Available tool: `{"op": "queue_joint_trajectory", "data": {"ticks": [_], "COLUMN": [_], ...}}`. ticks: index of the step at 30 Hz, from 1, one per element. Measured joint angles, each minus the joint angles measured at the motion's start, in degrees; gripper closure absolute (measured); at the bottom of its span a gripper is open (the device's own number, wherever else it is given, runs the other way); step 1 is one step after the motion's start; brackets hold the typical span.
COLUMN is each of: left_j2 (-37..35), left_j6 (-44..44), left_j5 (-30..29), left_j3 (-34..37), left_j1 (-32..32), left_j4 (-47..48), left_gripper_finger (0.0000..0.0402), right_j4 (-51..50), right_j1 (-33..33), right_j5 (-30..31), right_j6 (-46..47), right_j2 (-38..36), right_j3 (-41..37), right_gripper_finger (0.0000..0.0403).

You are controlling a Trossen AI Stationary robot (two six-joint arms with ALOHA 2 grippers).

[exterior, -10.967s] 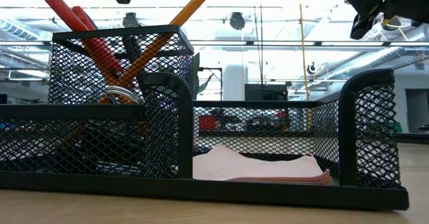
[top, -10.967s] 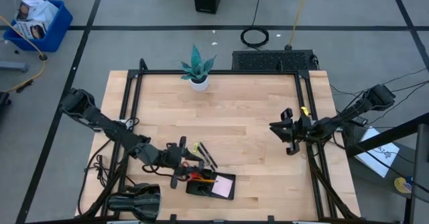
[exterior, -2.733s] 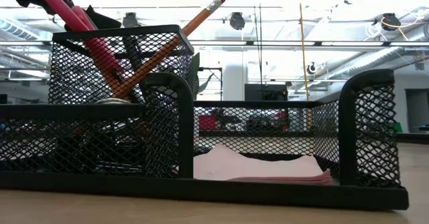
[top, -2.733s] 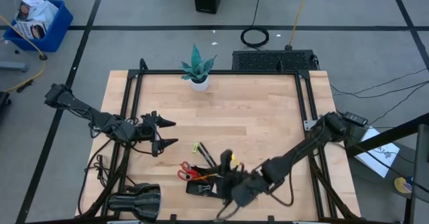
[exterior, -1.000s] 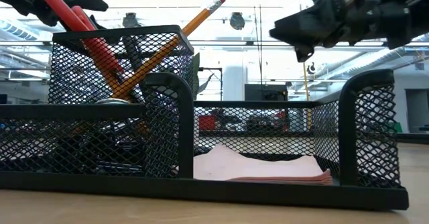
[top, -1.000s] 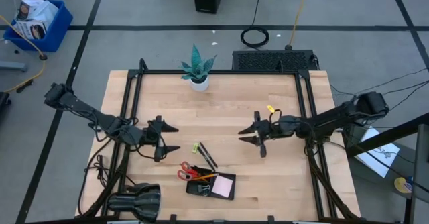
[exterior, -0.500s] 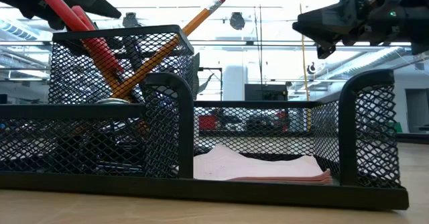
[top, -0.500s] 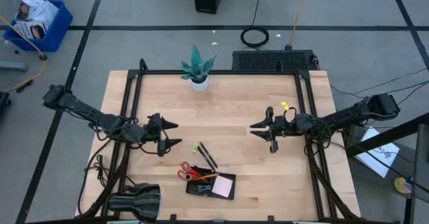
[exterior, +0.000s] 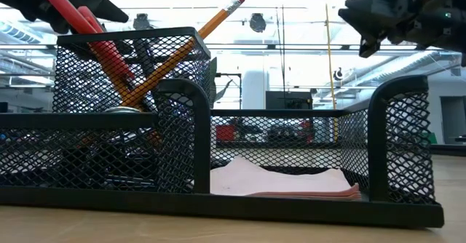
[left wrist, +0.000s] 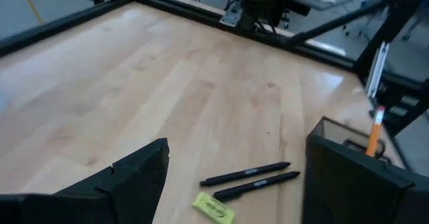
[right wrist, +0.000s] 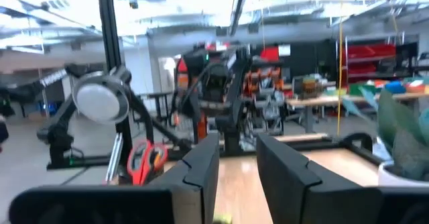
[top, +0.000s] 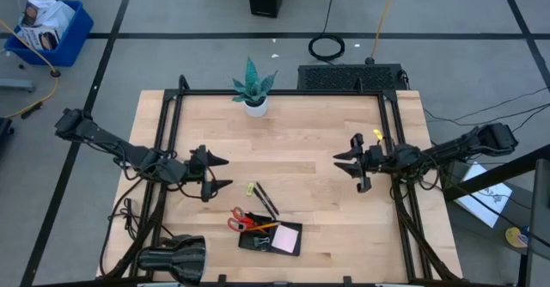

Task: Pick and place office supplies into organizer
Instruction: Put the light green eraser into the black desk organizer

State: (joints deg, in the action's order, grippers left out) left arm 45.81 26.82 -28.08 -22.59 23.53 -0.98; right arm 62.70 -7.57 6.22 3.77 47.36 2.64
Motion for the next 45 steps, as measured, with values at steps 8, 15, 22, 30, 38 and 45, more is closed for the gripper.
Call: {"op": "queue_joint_trajectory", "data": {"ticks": [8, 15, 22, 30, 38, 45], "left_j2": [0.0, 0.0, -0.1, -0.1, -0.1, 1.8], "left_j6": [-4.4, -3.4, -1.7, 7.0, -5.1, -2.8], "left_j5": [0.6, 5.9, 9.1, 16.6, 20.9, 19.9], "left_j3": [0.0, 0.0, 0.0, 0.0, 0.0, 0.0], "left_j1": [0.0, -0.9, -7.9, -10.7, -11.1, -11.1], "left_j4": [1.9, 3.1, 9.1, 16.7, 18.5, 19.0], "left_gripper_finger": [0.005, 0.005, 0.005, 0.005, 0.005, 0.005], "right_j4": [-2.0, -2.1, -2.1, -2.1, -2.2, -2.2], "right_j1": [0.0, 0.0, 0.0, 0.0, 0.0, 0.0], "right_j5": [-0.3, -0.3, -0.3, -0.3, -0.3, -0.3], "right_j6": [0.0, 0.0, 0.0, 0.0, 0.0, 0.0], "right_j2": [-0.4, -0.3, -0.3, -0.3, -0.3, -0.3], "right_j3": [-0.7, -0.8, -0.8, -0.9, -0.9, -0.9], "right_gripper_finger": [0.0312, 0.0312, 0.0312, 0.0312, 0.0312, 0.0312]}}
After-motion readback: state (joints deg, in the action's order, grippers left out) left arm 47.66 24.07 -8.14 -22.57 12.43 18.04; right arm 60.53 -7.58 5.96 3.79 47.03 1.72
